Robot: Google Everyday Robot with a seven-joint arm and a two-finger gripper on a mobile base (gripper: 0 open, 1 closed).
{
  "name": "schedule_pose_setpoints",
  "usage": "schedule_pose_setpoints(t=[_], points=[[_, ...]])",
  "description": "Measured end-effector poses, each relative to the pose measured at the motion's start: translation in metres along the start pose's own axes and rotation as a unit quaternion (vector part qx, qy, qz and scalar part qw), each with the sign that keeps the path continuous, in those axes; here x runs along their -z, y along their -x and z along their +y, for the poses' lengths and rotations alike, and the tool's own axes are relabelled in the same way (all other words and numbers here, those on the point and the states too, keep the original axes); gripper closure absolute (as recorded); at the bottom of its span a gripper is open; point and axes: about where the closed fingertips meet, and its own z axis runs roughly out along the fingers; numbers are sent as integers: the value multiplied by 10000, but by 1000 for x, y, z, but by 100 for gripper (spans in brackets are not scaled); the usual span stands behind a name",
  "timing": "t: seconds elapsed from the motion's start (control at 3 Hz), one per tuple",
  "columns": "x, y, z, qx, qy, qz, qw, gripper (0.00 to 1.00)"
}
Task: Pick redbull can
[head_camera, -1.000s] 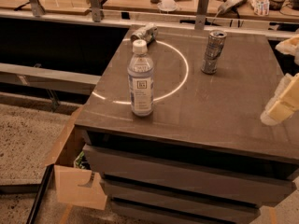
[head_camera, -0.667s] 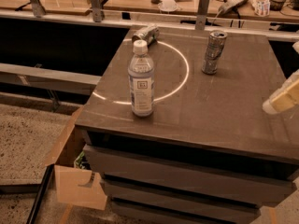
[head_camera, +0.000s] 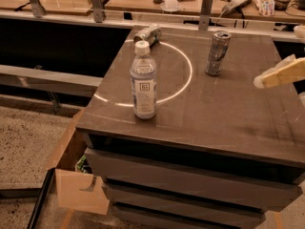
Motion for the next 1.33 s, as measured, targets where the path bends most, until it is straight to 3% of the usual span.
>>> schedule_pose_setpoints(t=[0.33, 0.67, 1.33], points=[[-5, 0, -1, 33, -3, -38, 10000, 0], [-15, 3, -1, -153, -37, -197, 9997, 0], [-67, 10, 5, -335, 125, -690, 9970, 0]])
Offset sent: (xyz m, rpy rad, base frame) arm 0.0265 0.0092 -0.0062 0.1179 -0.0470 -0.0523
